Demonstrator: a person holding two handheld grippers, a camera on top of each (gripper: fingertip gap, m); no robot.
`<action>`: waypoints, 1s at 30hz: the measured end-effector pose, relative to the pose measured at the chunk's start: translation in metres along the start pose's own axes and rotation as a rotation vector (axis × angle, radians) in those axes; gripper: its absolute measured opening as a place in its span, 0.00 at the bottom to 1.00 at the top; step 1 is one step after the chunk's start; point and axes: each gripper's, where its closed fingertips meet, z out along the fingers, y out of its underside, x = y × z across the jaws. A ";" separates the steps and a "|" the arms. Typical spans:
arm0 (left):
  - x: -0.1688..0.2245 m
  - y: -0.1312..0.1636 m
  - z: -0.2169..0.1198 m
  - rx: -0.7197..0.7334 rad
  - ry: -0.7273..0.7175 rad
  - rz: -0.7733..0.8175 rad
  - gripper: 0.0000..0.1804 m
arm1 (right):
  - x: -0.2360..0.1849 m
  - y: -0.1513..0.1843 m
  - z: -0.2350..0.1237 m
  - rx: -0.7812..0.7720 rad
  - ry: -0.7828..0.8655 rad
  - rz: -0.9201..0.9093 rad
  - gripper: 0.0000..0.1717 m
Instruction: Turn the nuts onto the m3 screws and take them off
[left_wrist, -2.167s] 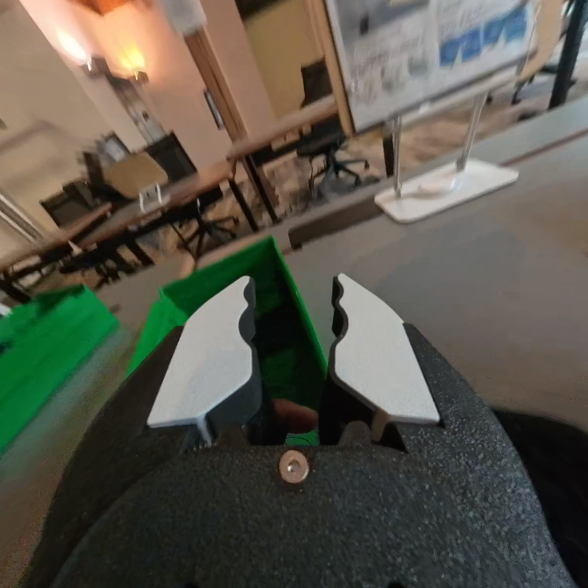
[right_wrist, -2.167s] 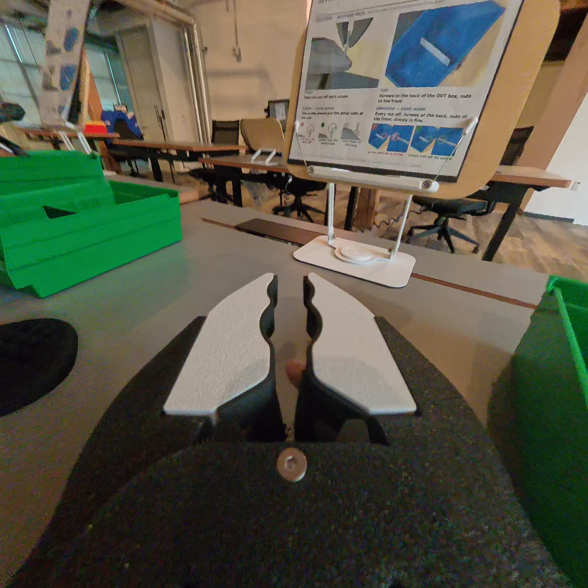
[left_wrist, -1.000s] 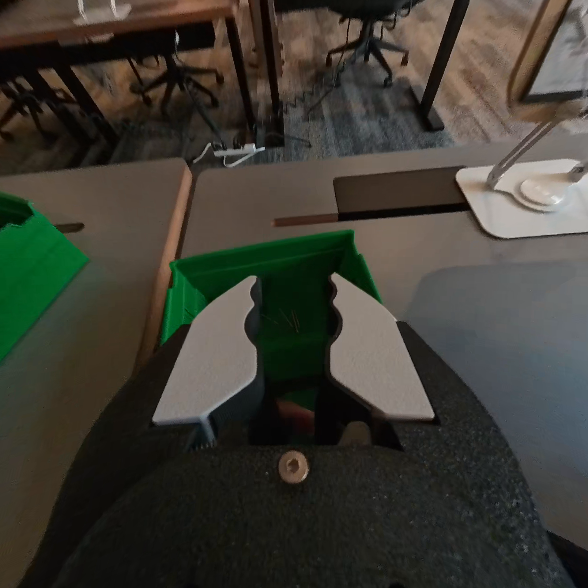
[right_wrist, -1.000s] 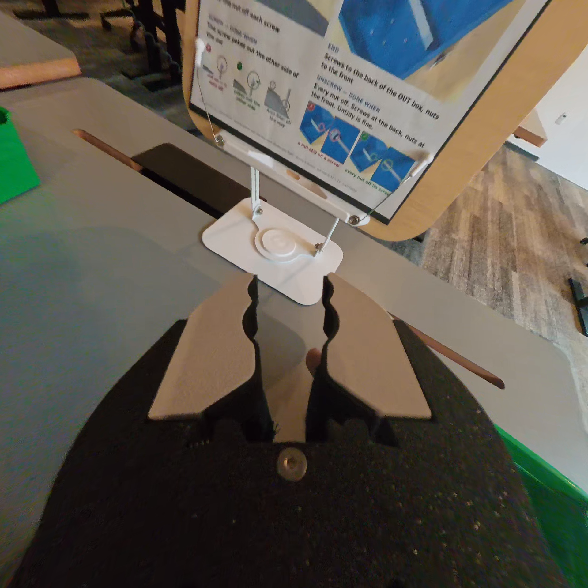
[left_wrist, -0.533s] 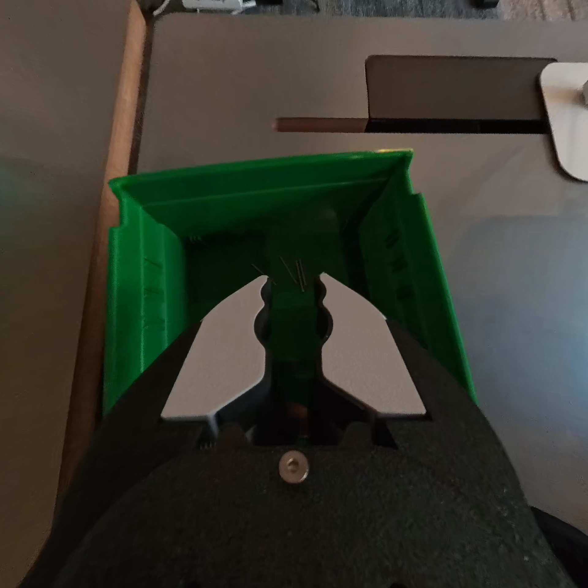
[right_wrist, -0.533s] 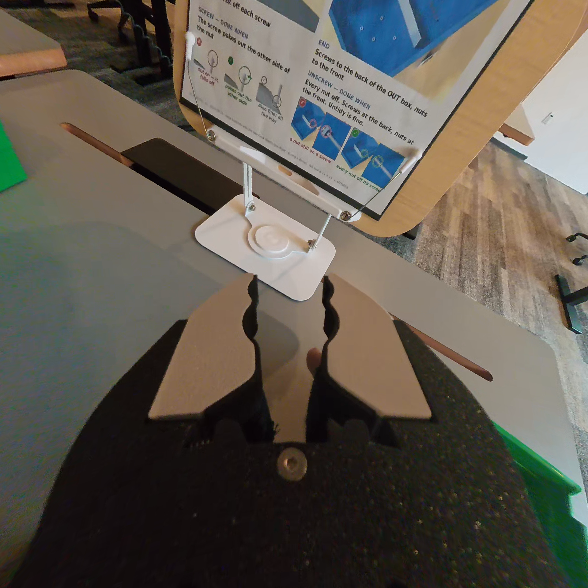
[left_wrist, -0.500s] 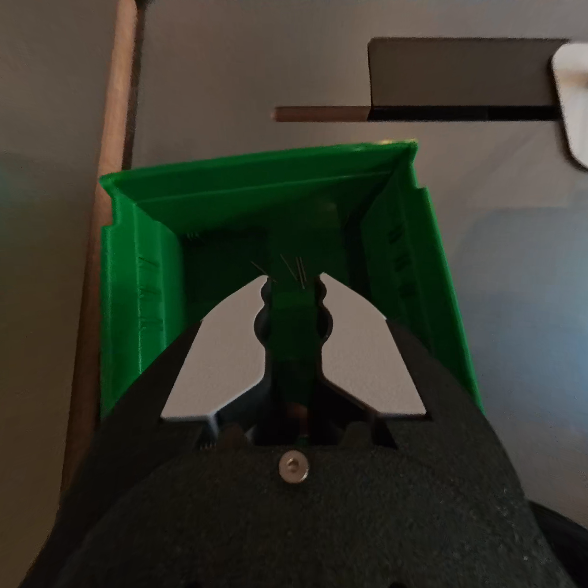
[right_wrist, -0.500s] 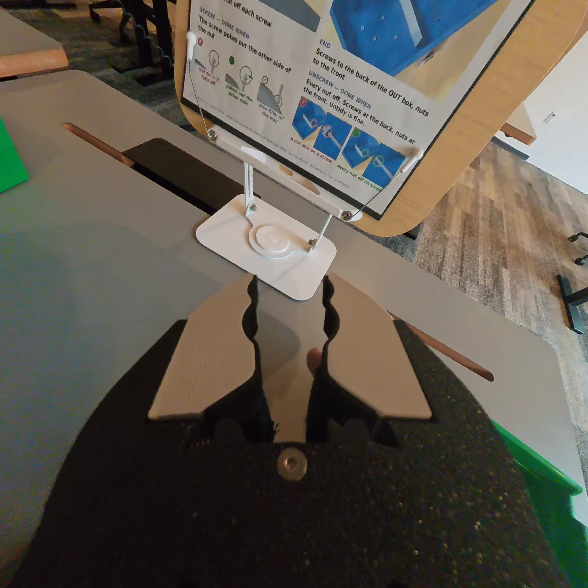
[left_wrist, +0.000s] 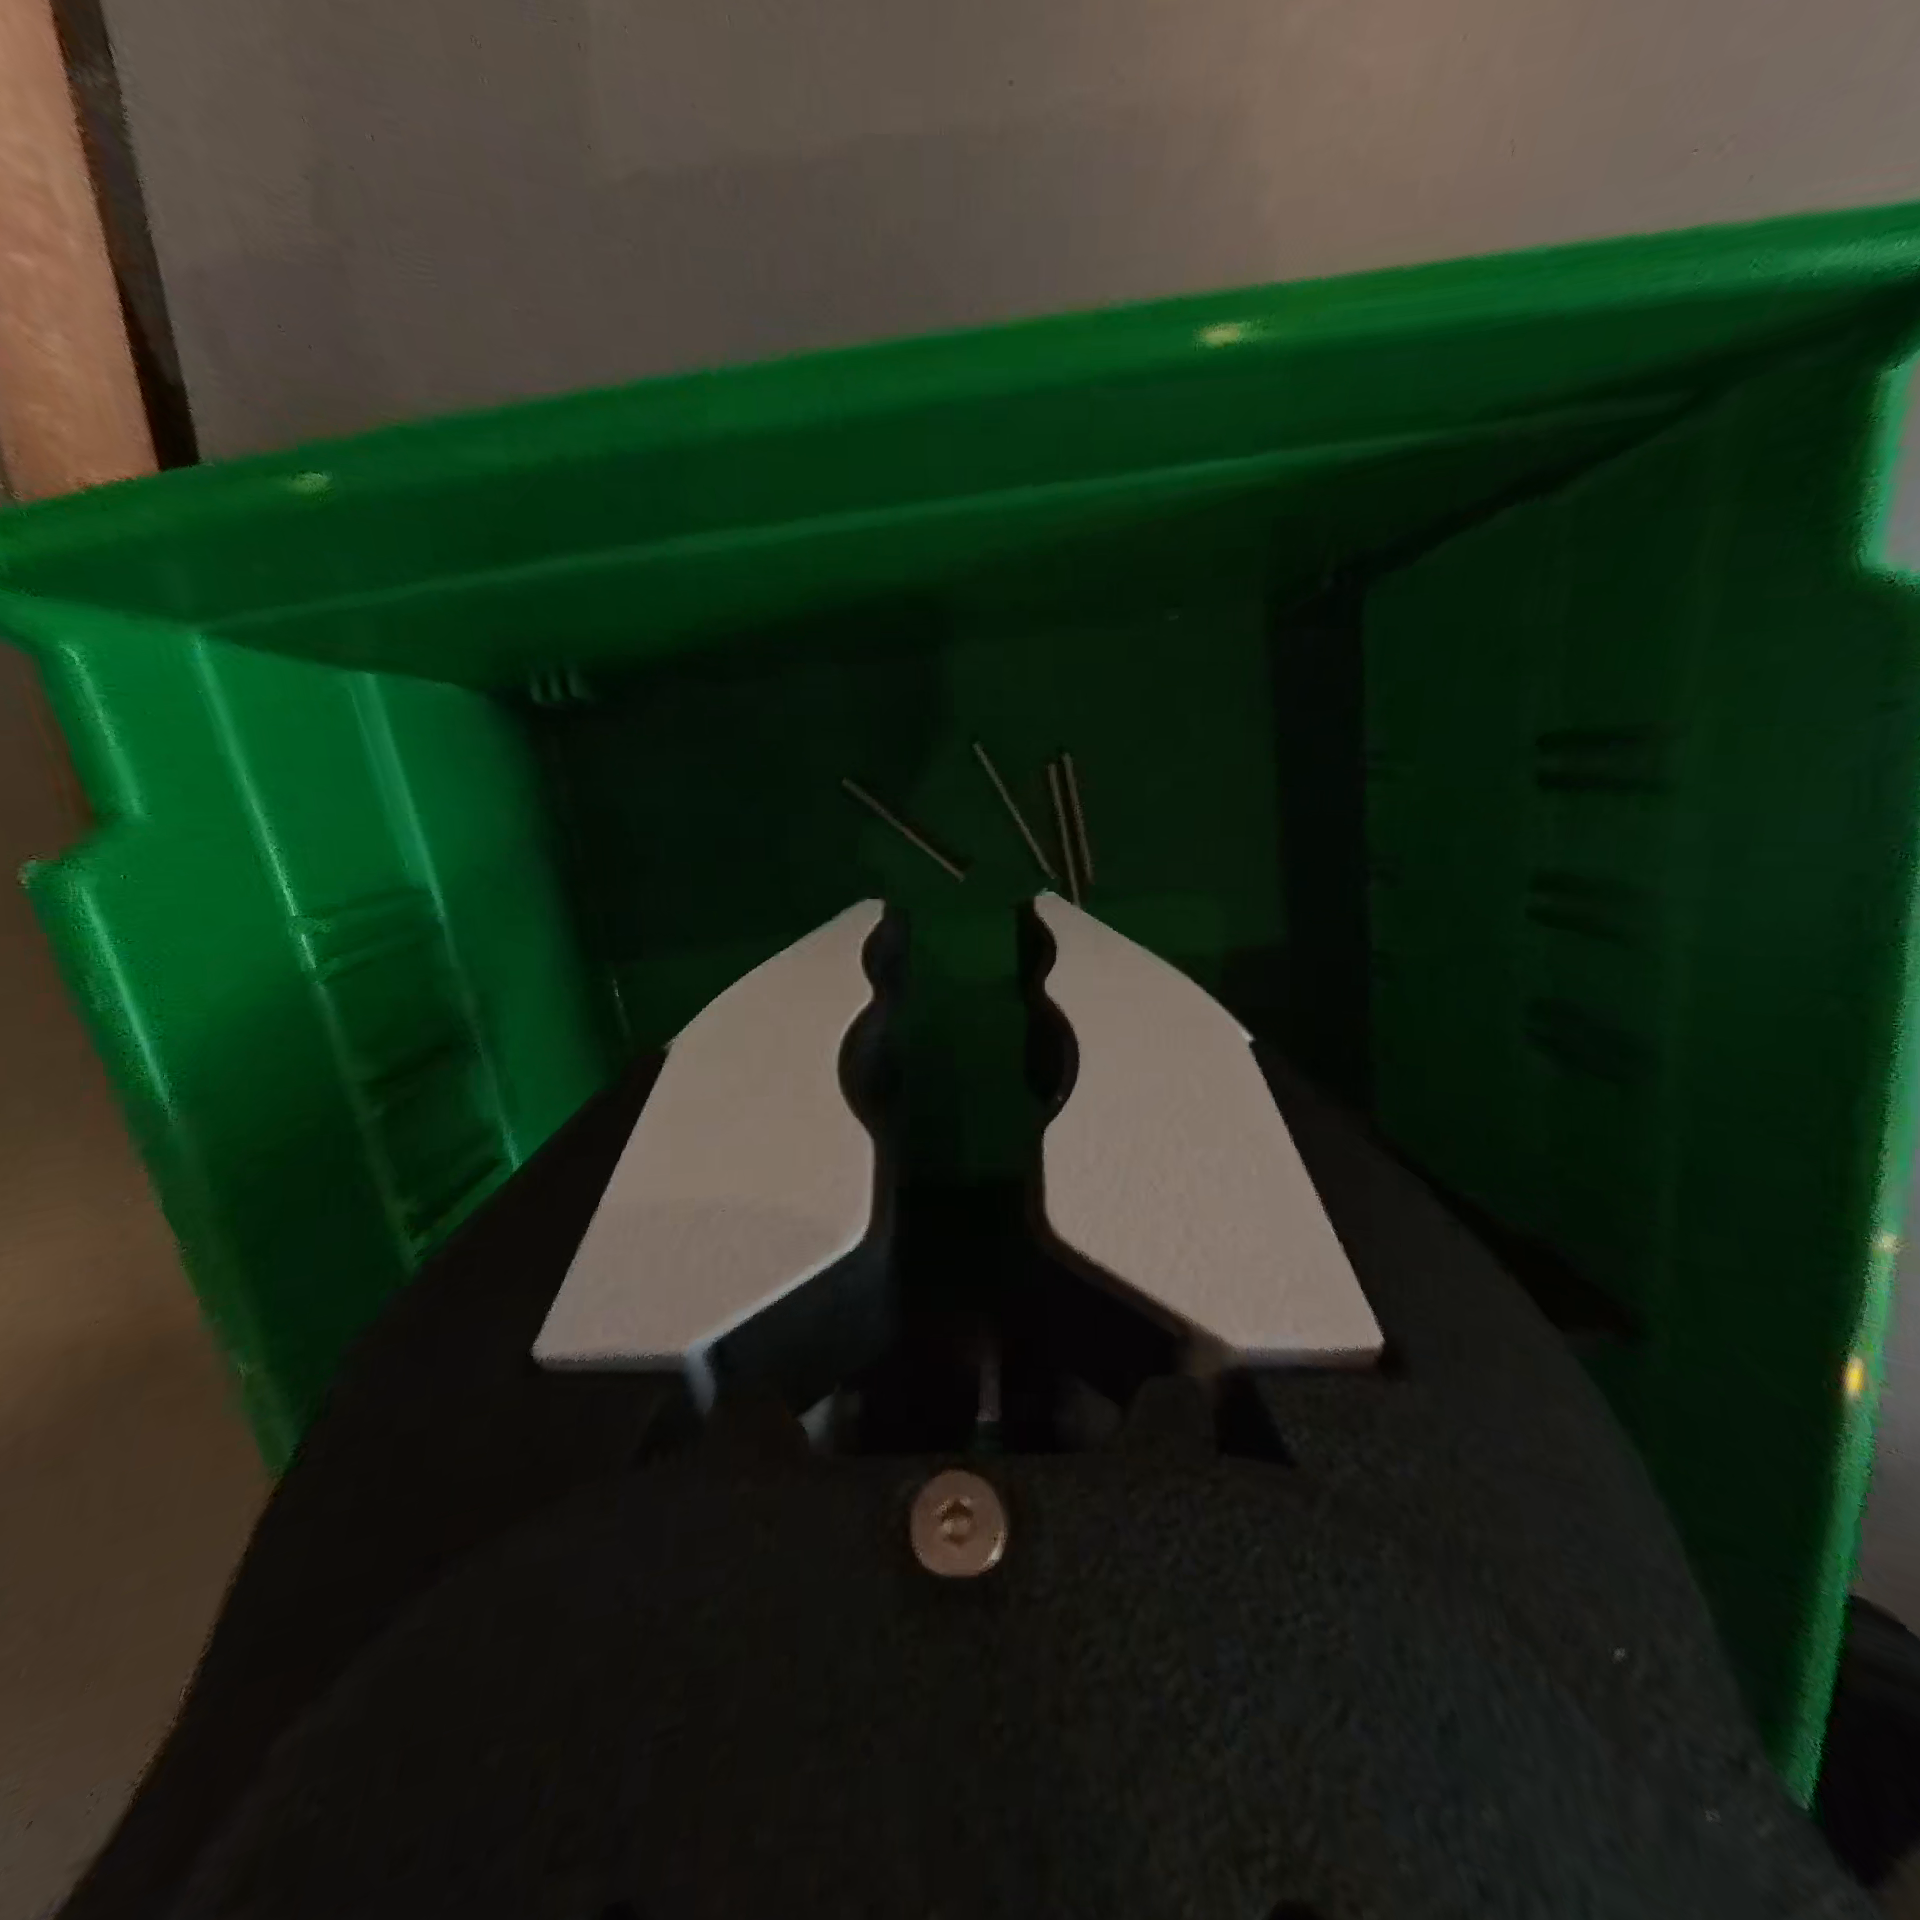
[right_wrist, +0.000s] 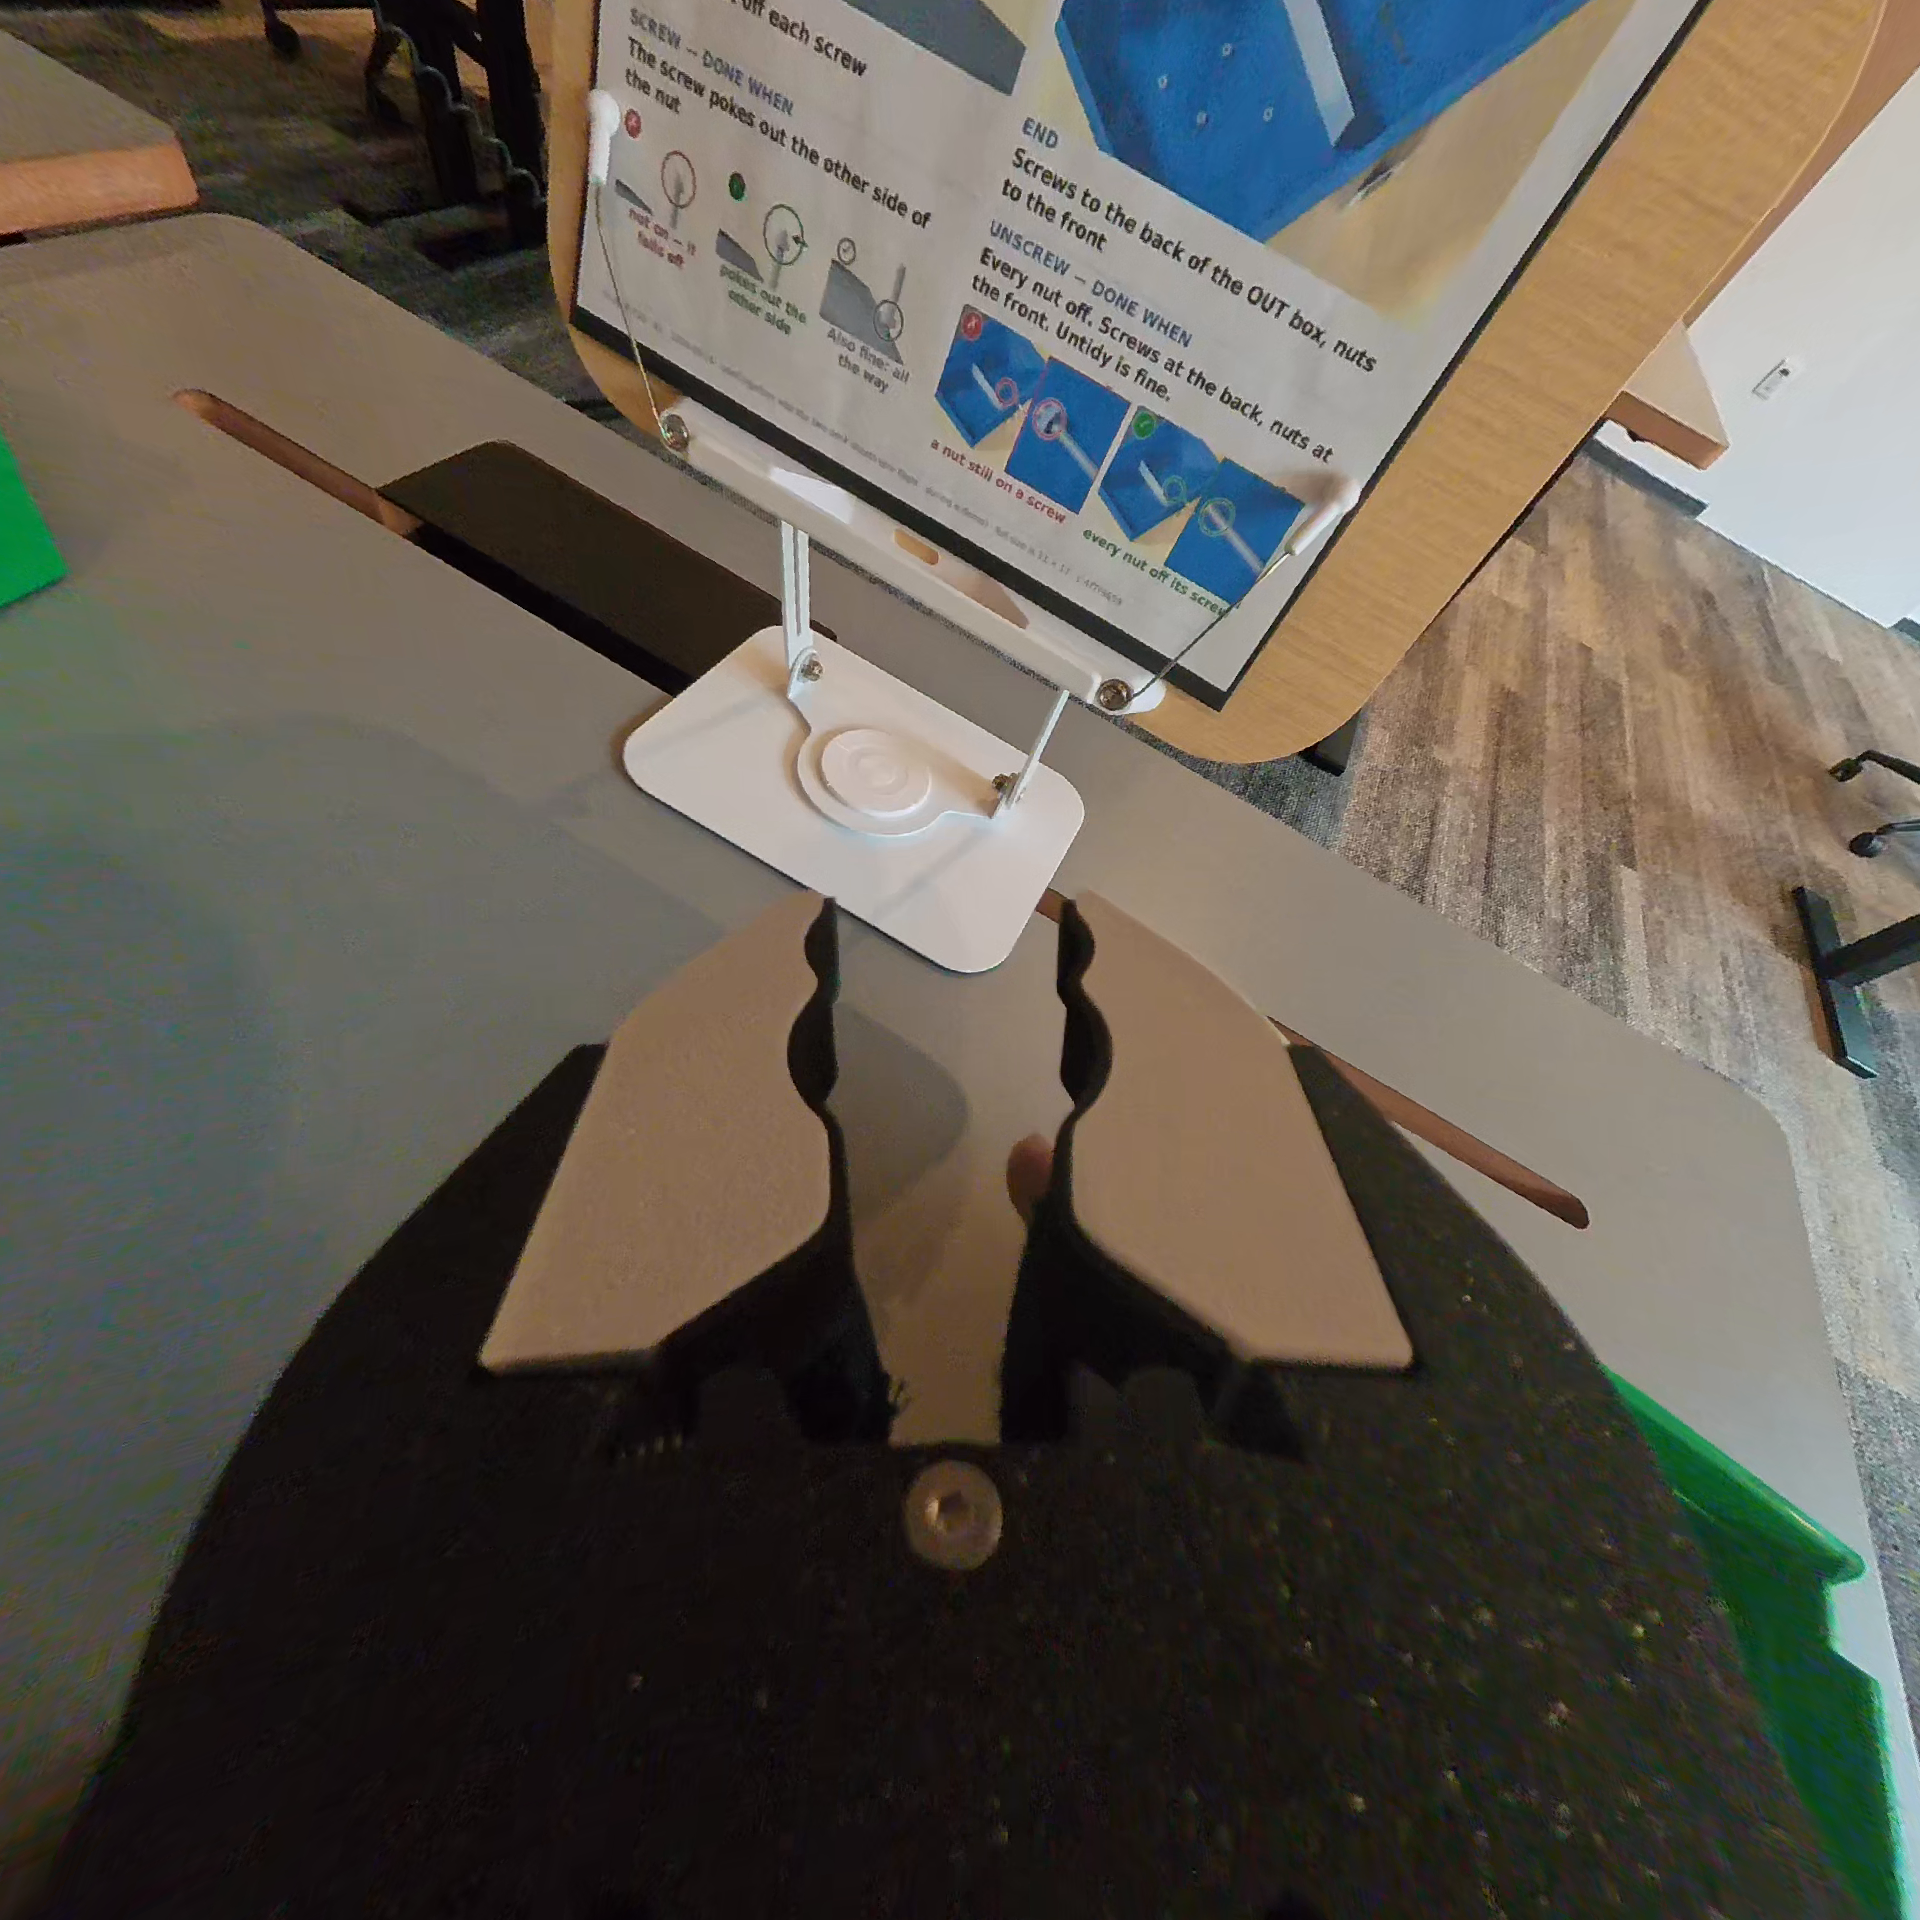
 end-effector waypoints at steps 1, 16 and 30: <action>-0.002 0.000 0.003 -0.004 -0.007 -0.009 0.12 | 0.001 0.000 0.000 -0.001 0.004 -0.001 0.23; -0.008 0.008 0.035 -0.093 -0.074 -0.041 0.11 | 0.015 0.001 -0.009 0.013 0.047 0.012 0.23; -0.009 0.016 0.042 -0.151 -0.094 -0.015 0.02 | 0.016 0.000 -0.010 0.016 0.063 -0.001 0.23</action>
